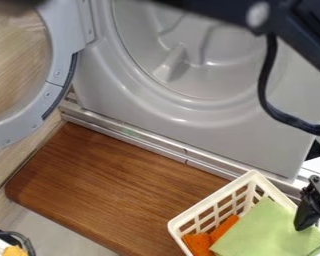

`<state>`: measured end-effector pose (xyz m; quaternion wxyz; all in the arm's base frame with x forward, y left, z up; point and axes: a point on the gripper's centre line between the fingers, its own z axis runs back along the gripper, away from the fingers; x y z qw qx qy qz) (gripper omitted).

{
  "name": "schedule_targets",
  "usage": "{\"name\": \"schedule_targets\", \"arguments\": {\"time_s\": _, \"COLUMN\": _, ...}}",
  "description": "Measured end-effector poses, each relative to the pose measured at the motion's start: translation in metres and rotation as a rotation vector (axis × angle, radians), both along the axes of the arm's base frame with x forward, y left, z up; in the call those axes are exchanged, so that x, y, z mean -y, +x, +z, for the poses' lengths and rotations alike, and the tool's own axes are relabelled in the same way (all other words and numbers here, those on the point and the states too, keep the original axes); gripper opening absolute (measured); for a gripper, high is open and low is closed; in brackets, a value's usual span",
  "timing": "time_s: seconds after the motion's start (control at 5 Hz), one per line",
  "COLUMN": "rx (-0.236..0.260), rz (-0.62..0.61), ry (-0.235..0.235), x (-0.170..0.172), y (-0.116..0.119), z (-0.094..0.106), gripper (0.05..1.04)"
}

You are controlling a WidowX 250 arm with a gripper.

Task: Take the green cloth out of the white basket and put it on the left side of the table

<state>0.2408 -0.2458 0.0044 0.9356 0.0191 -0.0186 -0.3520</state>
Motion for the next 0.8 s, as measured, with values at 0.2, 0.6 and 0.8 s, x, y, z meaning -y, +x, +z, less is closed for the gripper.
{"name": "schedule_targets", "arguments": {"time_s": 0.2, "rx": -0.003, "rz": 0.012, "ry": 0.003, "x": 0.0005, "y": 0.0005, "z": -0.0020, "gripper": 0.946}}
{"name": "schedule_targets", "arguments": {"time_s": 0.6, "rx": -0.028, "rz": 0.032, "ry": 0.026, "x": -0.0022, "y": -0.0019, "z": -0.0082, "gripper": 0.434}}
{"name": "schedule_targets", "arguments": {"time_s": 0.8, "rx": -0.041, "rz": 0.025, "ry": 0.042, "x": -0.0022, "y": -0.0017, "z": -0.0101, "gripper": 0.188}}
